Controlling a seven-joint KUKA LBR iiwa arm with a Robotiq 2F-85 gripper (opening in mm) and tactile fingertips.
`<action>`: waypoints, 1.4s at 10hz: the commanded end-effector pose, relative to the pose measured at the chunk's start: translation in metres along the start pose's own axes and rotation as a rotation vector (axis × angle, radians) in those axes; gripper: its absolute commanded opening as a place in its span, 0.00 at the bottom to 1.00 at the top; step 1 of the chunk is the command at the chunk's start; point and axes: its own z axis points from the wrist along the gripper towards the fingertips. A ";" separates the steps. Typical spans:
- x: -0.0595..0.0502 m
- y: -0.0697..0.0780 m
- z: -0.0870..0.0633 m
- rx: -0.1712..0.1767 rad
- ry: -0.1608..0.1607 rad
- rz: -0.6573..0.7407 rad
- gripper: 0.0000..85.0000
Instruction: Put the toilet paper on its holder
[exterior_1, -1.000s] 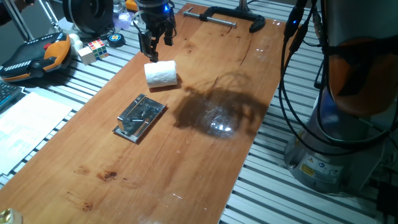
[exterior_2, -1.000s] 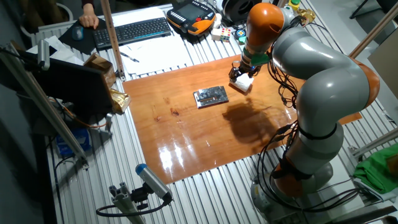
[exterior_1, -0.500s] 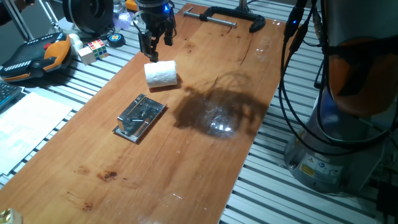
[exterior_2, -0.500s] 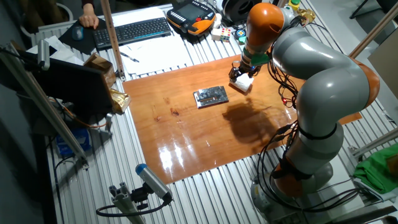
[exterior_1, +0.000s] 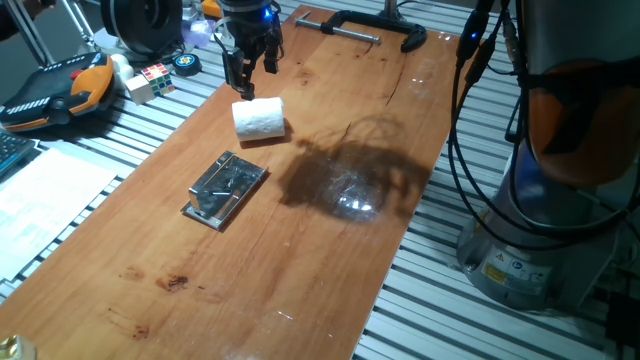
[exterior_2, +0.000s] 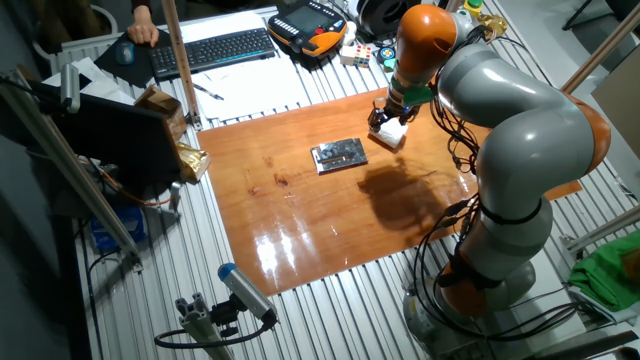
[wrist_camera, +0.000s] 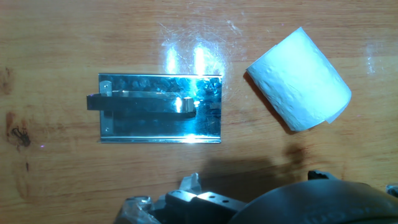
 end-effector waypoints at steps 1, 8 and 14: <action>0.000 0.000 -0.001 -0.009 -0.006 -0.022 0.01; -0.001 0.003 -0.004 0.000 -0.006 -0.027 0.01; -0.008 0.002 0.004 0.021 -0.019 -0.098 0.01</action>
